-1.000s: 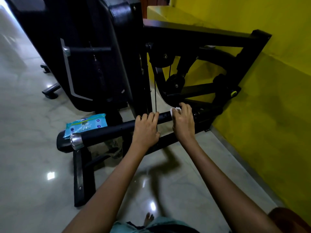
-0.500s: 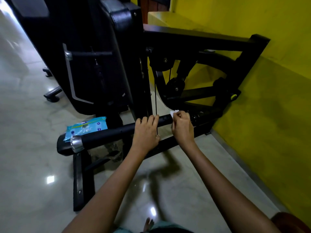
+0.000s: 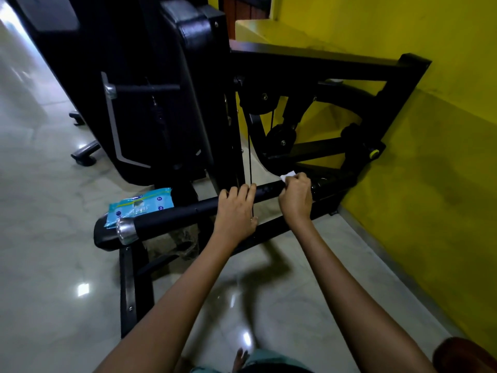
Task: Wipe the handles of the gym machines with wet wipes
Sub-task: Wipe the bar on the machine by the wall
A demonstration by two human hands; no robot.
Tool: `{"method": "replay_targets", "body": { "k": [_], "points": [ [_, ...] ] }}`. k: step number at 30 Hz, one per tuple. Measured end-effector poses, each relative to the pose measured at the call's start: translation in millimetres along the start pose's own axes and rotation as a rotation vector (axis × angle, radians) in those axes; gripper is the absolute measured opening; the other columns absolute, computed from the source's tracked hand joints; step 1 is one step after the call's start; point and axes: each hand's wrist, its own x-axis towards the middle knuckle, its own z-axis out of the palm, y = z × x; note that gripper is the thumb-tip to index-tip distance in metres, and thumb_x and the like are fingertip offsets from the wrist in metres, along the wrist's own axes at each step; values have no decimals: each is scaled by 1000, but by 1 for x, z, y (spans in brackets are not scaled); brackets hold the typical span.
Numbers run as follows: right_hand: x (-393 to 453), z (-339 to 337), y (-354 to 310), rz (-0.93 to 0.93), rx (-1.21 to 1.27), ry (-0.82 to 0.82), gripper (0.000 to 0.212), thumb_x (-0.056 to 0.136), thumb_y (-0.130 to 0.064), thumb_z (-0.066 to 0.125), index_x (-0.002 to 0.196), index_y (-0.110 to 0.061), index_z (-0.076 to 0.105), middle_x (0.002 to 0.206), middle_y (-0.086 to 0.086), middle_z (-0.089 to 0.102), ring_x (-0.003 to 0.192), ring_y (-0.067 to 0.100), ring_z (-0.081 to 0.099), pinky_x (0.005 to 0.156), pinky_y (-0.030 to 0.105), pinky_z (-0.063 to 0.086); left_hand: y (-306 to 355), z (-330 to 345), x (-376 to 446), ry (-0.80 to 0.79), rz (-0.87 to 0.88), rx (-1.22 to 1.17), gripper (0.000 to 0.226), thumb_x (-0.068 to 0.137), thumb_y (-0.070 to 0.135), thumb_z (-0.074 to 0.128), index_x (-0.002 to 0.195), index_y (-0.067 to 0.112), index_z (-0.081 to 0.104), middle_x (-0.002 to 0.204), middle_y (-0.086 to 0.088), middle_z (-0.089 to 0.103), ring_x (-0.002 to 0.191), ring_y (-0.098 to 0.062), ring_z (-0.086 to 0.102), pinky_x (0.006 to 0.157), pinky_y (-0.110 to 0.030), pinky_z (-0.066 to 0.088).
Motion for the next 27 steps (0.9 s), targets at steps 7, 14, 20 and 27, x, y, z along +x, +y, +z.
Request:
{"method": "replay_targets", "body": {
  "k": [7, 14, 20, 27],
  "points": [
    [-11, -4, 16, -202, 67, -70, 37, 90, 2, 50, 126, -3, 56, 123, 13, 52, 115, 23, 46, 87, 23, 40, 0, 1, -1, -12, 3, 12, 80, 87, 47, 50, 149, 12, 15, 140, -6, 36, 119, -25, 41, 100, -39, 31],
    [-7, 5, 6, -92, -23, -61, 43, 90, -4, 46, 132, 2, 45, 130, 18, 44, 116, 28, 40, 90, 29, 42, 2, -1, -2, -5, 1, 6, 80, 87, 47, 51, 149, 12, 14, 141, -6, 35, 120, -25, 40, 100, -38, 31],
    [-6, 2, 5, -44, 187, -32, 33, 91, 1, 50, 122, 2, 57, 118, 15, 50, 107, 26, 50, 91, 33, 49, -2, -2, 1, -11, 36, -12, 83, 87, 51, 50, 150, 13, 11, 150, -6, 28, 129, -25, 35, 108, -38, 27],
    [-6, -2, 14, -87, 198, -11, 28, 91, -5, 53, 118, -6, 63, 112, 11, 52, 96, 19, 54, 79, 21, 43, -17, 3, -19, 61, -190, -34, 69, 89, 49, 48, 141, 6, 33, 135, -13, 44, 123, -30, 41, 109, -42, 24]
  ]
}}
